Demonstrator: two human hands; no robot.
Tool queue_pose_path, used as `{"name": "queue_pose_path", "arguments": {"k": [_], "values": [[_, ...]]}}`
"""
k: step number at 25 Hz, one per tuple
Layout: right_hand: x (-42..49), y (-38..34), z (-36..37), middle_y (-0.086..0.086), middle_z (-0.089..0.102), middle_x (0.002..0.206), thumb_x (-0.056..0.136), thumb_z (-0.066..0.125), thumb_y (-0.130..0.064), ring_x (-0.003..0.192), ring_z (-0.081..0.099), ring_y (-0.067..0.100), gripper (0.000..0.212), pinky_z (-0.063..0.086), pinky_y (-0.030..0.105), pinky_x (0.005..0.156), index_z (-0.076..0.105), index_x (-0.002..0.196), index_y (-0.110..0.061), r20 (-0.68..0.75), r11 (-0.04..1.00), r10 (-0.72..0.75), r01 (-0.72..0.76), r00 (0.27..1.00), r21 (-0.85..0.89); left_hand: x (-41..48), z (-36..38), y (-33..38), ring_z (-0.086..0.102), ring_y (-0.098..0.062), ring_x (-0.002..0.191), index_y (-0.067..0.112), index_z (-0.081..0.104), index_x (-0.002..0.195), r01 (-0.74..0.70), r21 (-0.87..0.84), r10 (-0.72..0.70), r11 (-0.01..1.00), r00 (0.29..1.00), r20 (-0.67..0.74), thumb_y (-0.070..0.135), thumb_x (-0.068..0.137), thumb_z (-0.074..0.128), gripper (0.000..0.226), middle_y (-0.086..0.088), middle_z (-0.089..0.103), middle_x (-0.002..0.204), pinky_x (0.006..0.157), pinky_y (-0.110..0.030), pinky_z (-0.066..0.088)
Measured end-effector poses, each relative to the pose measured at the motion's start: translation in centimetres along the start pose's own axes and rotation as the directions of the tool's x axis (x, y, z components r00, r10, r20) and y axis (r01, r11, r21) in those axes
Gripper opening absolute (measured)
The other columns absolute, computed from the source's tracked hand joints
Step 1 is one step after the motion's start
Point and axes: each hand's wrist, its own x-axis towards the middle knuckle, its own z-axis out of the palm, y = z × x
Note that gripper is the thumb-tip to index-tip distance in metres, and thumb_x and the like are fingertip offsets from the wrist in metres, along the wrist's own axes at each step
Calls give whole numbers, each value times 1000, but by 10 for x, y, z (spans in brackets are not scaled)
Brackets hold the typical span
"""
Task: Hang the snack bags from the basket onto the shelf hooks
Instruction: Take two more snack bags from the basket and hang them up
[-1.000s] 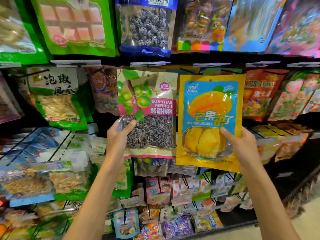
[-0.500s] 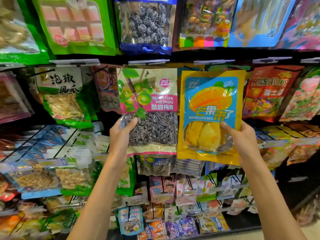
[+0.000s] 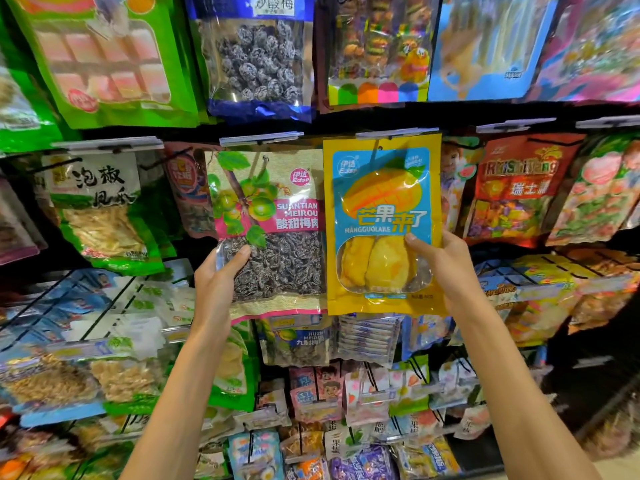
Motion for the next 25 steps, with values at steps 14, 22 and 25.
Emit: {"name": "queue_pose_path", "arguments": {"k": [14, 22, 25], "values": [[69, 29, 15, -5, 71, 112, 96, 62, -17, 98, 65, 9, 25, 51, 23, 75, 65, 121, -17, 27, 998, 19, -17, 999, -66, 55, 3, -25, 50, -8, 124, 26, 60, 130, -5, 82, 9, 997, 999, -51, 36, 89, 68, 42, 13, 61, 129, 103, -32, 33], [122, 55, 30, -6, 67, 122, 96, 61, -30, 111, 62, 14, 34, 47, 31, 89, 61, 129, -21, 22, 987, 76, -72, 997, -143, 111, 8, -47, 60, -12, 114, 19, 62, 121, 20, 59, -17, 998, 998, -57, 23, 92, 66, 29, 3, 66, 121, 90, -22, 41], [125, 56, 35, -11, 69, 114, 96, 61, -29, 104, 64, 5, 23, 48, 24, 79, 64, 120, -26, 19, 991, 67, -64, 998, -116, 115, 6, -51, 55, -6, 122, 18, 46, 142, 30, 133, -29, 991, 1000, -10, 31, 92, 66, 56, 5, 60, 131, 98, -23, 41]]}}
